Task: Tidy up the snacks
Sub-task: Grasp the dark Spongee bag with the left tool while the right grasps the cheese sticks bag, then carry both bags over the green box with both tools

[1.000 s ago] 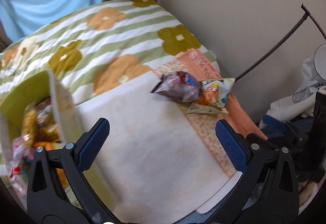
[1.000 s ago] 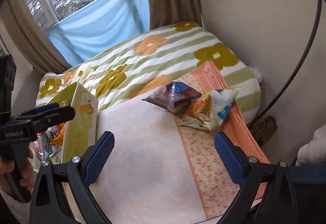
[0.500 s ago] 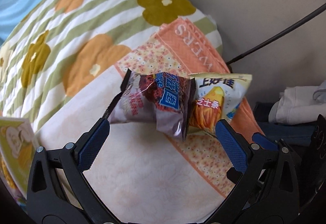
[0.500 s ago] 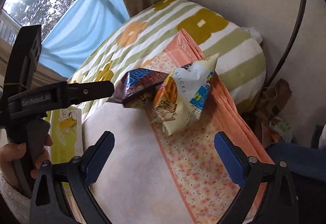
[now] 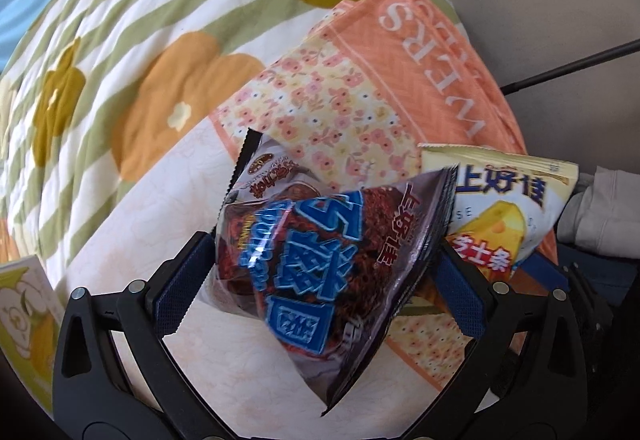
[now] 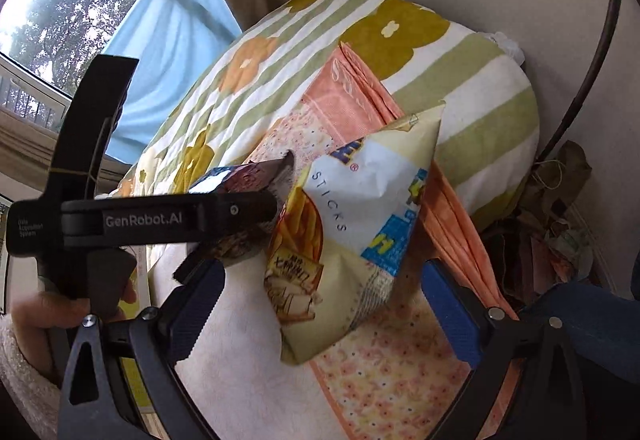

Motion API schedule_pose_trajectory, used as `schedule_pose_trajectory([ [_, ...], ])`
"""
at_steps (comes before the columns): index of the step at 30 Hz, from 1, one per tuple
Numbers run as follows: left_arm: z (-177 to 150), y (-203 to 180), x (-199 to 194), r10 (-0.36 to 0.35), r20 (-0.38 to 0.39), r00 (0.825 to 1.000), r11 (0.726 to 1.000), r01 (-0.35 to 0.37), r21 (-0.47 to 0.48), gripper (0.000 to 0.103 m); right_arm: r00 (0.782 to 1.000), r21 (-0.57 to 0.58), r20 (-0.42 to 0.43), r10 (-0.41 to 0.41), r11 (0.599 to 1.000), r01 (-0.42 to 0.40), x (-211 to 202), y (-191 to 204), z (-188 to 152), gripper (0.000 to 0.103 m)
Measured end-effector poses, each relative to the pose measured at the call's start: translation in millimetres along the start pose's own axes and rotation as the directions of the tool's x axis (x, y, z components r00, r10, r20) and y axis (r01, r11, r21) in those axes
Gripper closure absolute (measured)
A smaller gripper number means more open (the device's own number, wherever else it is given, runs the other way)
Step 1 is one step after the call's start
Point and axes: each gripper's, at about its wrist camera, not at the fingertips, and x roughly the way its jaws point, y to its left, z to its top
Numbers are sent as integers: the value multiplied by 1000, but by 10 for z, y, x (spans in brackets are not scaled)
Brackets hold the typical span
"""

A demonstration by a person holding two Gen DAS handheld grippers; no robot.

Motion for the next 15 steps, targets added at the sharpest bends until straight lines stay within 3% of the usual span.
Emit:
schedule_pose_trajectory([
  [2,-20,57,59,-6,-18,1000,1000,6,-14,18,1000,-13,-4,1,1000,-1,49,6,40,5],
  [6,-67,153,44,-62,1,998,997,62,-53,22,1000,-41,-12,-4,999,3,121,45,79,5],
  [15,-171,282,-30,-76,29,997,990,79,-116,27,998,-94,-24,-50,994,47,240,108,117,5],
])
